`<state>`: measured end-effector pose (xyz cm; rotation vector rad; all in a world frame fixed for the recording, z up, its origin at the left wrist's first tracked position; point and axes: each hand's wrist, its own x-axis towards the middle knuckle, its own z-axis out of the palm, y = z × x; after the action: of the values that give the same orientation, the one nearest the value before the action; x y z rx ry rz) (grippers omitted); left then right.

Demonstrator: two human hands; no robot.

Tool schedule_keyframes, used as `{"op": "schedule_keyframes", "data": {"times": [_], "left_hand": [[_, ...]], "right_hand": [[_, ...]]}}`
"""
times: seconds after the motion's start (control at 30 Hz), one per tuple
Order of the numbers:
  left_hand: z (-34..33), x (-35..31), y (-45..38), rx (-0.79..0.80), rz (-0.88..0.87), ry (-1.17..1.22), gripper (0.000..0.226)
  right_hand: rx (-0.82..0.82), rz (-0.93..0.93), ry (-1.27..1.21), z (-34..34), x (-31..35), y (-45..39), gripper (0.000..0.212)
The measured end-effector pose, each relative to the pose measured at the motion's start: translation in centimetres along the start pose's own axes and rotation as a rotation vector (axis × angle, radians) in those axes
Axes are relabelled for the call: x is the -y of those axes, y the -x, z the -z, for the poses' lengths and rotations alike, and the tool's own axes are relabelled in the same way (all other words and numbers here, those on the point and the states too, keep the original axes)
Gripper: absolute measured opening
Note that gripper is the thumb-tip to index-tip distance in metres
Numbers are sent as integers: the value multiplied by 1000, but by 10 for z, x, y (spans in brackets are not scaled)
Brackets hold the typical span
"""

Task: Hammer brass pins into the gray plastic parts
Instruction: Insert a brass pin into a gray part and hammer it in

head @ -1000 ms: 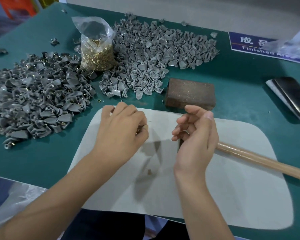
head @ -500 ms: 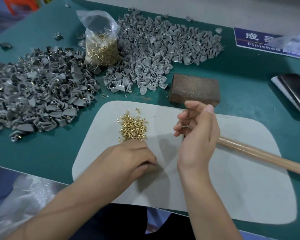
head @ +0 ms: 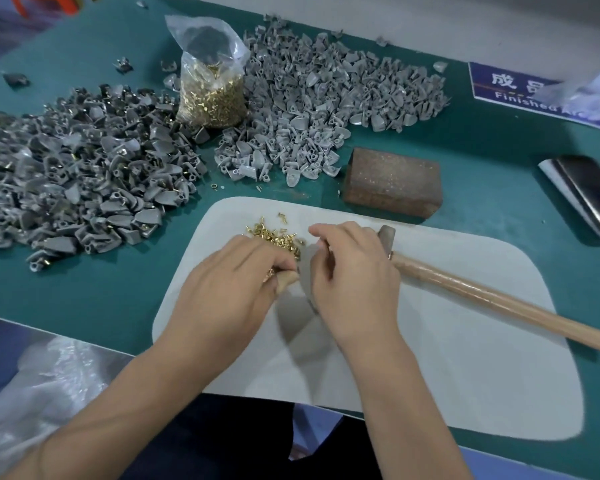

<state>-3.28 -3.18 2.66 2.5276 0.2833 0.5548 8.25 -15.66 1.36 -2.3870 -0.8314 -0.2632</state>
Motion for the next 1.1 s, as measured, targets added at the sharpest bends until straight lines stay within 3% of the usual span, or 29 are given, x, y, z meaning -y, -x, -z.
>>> {"op": "schedule_keyframes", "data": {"times": [0.13, 0.27, 0.47, 0.63, 0.73, 0.93, 1.1], "left_hand": [[0, 16, 5, -32, 59, -46, 12], [-1, 24, 8, -48, 112, 36, 19], [-3, 25, 9, -55, 84, 100, 22], [-2, 31, 9, -48, 174, 321, 16], [0, 35, 9, -78, 279, 472, 10], [2, 38, 6, -86, 321, 525, 18], [2, 38, 8, -79, 337, 656, 21]], "right_hand": [[58, 15, 123, 0, 10, 1, 48], [142, -5, 232, 0, 13, -1, 39], [324, -84, 396, 1, 24, -16, 48], [417, -154, 370, 4, 23, -38, 66], [313, -138, 332, 0, 22, -35, 67], [-175, 259, -198, 1, 11, -13, 17], [-71, 472, -154, -7, 14, 5, 16]]}}
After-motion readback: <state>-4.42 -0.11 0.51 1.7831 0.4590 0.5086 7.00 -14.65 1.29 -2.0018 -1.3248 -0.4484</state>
